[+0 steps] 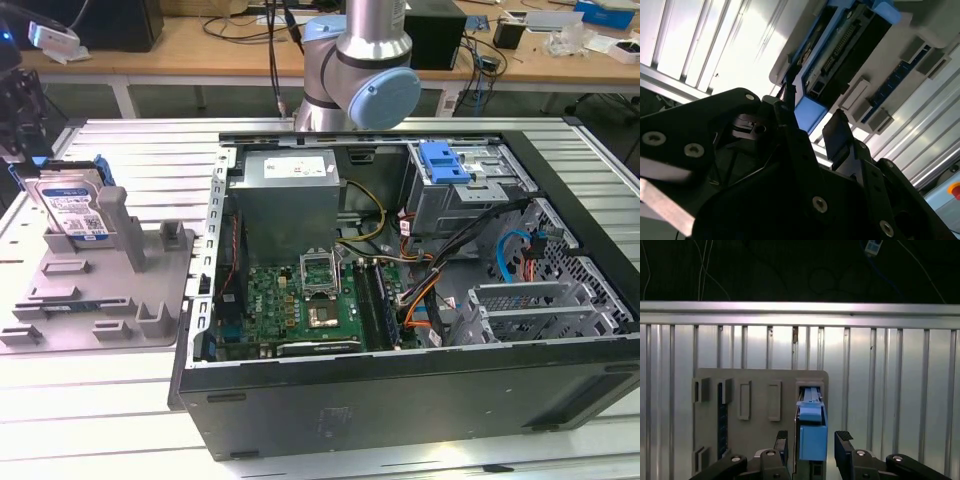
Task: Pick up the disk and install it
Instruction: 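Pick up the disk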
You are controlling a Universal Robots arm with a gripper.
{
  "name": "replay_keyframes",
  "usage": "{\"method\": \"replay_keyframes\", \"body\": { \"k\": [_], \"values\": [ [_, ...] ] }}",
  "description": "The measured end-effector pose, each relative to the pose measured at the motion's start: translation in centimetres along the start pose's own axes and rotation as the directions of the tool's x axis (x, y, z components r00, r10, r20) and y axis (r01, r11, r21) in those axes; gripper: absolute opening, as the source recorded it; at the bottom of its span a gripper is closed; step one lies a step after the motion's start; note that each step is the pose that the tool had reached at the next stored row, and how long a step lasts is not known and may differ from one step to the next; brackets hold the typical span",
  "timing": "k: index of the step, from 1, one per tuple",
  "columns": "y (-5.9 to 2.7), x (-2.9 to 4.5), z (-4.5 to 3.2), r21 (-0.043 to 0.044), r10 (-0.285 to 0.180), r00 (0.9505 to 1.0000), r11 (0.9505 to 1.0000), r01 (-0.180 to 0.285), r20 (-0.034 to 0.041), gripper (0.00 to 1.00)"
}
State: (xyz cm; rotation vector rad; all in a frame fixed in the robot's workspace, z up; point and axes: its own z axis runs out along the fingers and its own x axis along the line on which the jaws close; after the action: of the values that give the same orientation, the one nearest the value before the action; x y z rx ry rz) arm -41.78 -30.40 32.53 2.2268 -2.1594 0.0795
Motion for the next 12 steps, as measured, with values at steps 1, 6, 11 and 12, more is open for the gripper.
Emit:
{"method": "replay_keyframes", "body": {
  "k": [1,6,11,12],
  "values": [
    [0.00,0.00,0.06,0.0003,-0.006,1.0000,1.0000,0.006,0.0000,0.50],
    [0.00,0.01,0.32,0.0014,-0.020,0.9998,0.9998,0.020,0.0001,0.50],
    [0.01,0.01,0.52,0.0016,-0.023,0.9997,0.9997,0.023,0.0002,0.50],
    [0.01,0.03,0.56,0.0016,-0.024,0.9997,0.9997,0.024,0.0002,0.50]
  ]
}}
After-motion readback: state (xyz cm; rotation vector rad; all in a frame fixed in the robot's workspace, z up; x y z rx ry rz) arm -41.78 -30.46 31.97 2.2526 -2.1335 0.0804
